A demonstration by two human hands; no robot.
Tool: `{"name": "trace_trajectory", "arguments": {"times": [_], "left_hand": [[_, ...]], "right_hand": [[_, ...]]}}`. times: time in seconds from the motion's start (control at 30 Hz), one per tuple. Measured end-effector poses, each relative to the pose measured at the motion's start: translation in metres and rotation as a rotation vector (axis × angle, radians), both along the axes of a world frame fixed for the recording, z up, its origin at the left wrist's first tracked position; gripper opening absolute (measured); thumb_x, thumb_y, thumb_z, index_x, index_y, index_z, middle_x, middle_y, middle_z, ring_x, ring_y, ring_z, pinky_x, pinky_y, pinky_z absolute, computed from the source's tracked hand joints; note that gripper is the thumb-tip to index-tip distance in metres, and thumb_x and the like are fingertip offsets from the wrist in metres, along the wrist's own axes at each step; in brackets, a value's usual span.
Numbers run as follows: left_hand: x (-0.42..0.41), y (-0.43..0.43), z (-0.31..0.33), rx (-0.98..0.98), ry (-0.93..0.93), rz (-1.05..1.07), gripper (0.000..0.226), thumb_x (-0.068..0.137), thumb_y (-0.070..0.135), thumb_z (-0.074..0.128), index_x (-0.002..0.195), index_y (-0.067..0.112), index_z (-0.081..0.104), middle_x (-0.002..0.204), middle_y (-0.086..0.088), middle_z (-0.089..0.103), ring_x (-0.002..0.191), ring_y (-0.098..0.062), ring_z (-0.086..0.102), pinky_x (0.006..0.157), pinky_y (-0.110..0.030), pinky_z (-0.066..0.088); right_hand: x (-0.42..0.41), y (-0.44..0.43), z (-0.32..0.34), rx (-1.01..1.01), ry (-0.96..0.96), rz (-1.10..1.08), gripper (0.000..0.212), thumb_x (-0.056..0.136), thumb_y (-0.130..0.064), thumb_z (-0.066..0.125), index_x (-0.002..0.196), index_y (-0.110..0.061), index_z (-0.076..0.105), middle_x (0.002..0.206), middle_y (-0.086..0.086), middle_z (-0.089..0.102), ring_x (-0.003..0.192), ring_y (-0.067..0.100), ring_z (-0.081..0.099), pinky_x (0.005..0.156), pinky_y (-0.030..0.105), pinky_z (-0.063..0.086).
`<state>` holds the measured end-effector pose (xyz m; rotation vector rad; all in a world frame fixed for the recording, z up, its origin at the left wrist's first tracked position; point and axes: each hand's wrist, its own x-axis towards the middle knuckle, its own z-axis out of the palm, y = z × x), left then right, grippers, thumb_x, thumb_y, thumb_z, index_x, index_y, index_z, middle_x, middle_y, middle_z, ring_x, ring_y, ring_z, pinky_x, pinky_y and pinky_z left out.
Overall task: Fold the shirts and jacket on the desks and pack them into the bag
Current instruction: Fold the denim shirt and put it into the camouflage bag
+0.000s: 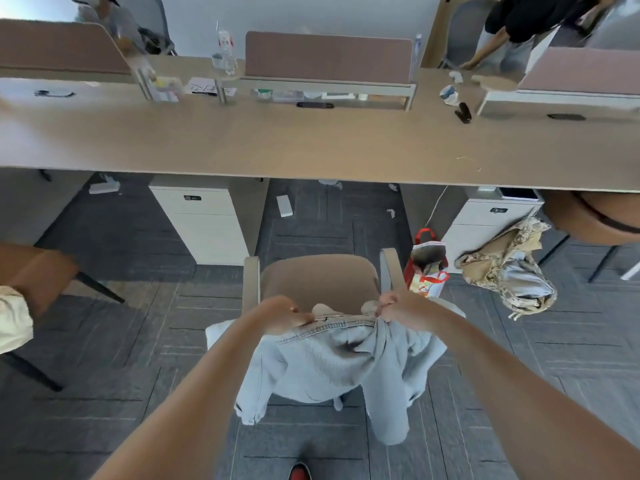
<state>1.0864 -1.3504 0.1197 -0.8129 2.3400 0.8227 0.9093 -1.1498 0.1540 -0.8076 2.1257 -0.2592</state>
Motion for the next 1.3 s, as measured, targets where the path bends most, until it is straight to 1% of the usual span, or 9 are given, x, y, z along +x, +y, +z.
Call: {"name": "trace_trajectory", "arguments": {"times": [0.17,0.27,0.4,0.57,0.8,0.87,1.0,1.1,1.3], "left_hand": [[-0.005,-0.019,-0.012,-0.035,-0.093,-0.07,0.055,0.095,0.057,0.051,0.108,0.008,0.07,0.091,-0.005,0.064,0.076,-0.019,0.053,0.069,-0.027,0.042],[-0.007,-0.026,-0.012,0.046,-0.028,-0.134,0.038,0.097,0.041,0.057,0.097,0.005,0.07,0.08,-0.003,0.059,0.073,-0.021,0.05,0.064,-0.029,0.037],[-0.01,-0.029,-0.011,0.141,0.104,-0.026,0.021,0.098,0.023,0.054,0.087,0.01,0.065,0.083,-0.005,0.061,0.071,-0.021,0.051,0.062,-0.03,0.039],[-0.016,-0.024,0.012,0.267,0.487,0.265,0.019,0.096,0.019,0.058,0.078,0.02,0.06,0.073,0.001,0.057,0.064,-0.015,0.049,0.058,-0.028,0.04],[-0.031,0.012,0.073,0.656,0.76,0.4,0.017,0.091,0.024,0.063,0.076,0.017,0.065,0.07,-0.007,0.053,0.066,-0.021,0.041,0.061,-0.036,0.032],[-0.038,0.022,0.093,0.696,0.794,0.401,0.018,0.094,0.022,0.062,0.079,0.015,0.067,0.074,-0.01,0.056,0.07,-0.024,0.044,0.064,-0.036,0.036],[-0.055,0.046,0.131,0.777,0.861,0.371,0.017,0.085,0.032,0.063,0.08,0.017,0.068,0.081,-0.016,0.058,0.079,-0.031,0.05,0.075,-0.046,0.038],[-0.073,0.064,0.161,0.71,0.919,0.313,0.017,0.088,0.03,0.06,0.079,0.017,0.065,0.078,-0.018,0.055,0.074,-0.034,0.049,0.071,-0.046,0.036],[-0.104,0.09,0.21,0.398,0.962,0.187,0.021,0.098,0.024,0.054,0.081,0.016,0.062,0.053,-0.002,0.051,0.052,-0.022,0.045,0.061,-0.034,0.037]], "right_hand": [[0.002,-0.006,0.017,0.156,0.002,0.111,0.035,0.093,-0.026,0.052,0.128,-0.022,0.059,0.118,0.006,0.063,0.108,0.026,0.058,0.096,0.039,0.045],[-0.001,-0.008,0.016,0.202,0.031,0.126,0.053,0.078,-0.04,0.054,0.123,-0.014,0.064,0.119,0.012,0.067,0.104,0.026,0.062,0.085,0.036,0.046],[-0.007,-0.017,0.011,0.251,0.036,0.164,0.052,0.083,-0.04,0.056,0.125,-0.009,0.062,0.124,0.012,0.063,0.115,0.032,0.058,0.101,0.047,0.044],[-0.008,-0.019,0.017,0.077,-0.018,0.017,0.048,0.099,-0.047,0.054,0.142,-0.026,0.053,0.136,-0.006,0.055,0.117,0.013,0.051,0.094,0.027,0.04],[-0.015,0.008,0.021,-0.133,0.099,-0.155,0.028,0.092,-0.033,0.07,0.117,-0.019,0.069,0.107,0.001,0.071,0.093,0.023,0.066,0.065,0.024,0.043],[-0.018,0.029,0.022,-0.169,0.133,-0.219,0.01,0.093,-0.028,0.069,0.098,-0.019,0.066,0.093,-0.002,0.066,0.085,0.019,0.061,0.067,0.026,0.04],[-0.022,0.068,0.035,-0.412,0.191,-0.493,0.026,0.096,-0.013,0.063,0.073,-0.013,0.05,0.07,0.004,0.049,0.066,0.016,0.043,0.058,0.026,0.031],[-0.024,0.089,0.063,-0.601,0.275,-0.644,0.03,0.097,-0.011,0.06,0.07,-0.015,0.047,0.061,-0.004,0.044,0.058,0.01,0.037,0.05,0.018,0.03],[-0.051,0.131,0.129,-0.872,0.289,-0.864,0.013,0.096,-0.015,0.058,0.084,-0.01,0.059,0.065,0.002,0.049,0.058,0.016,0.039,0.048,0.027,0.032]]}}
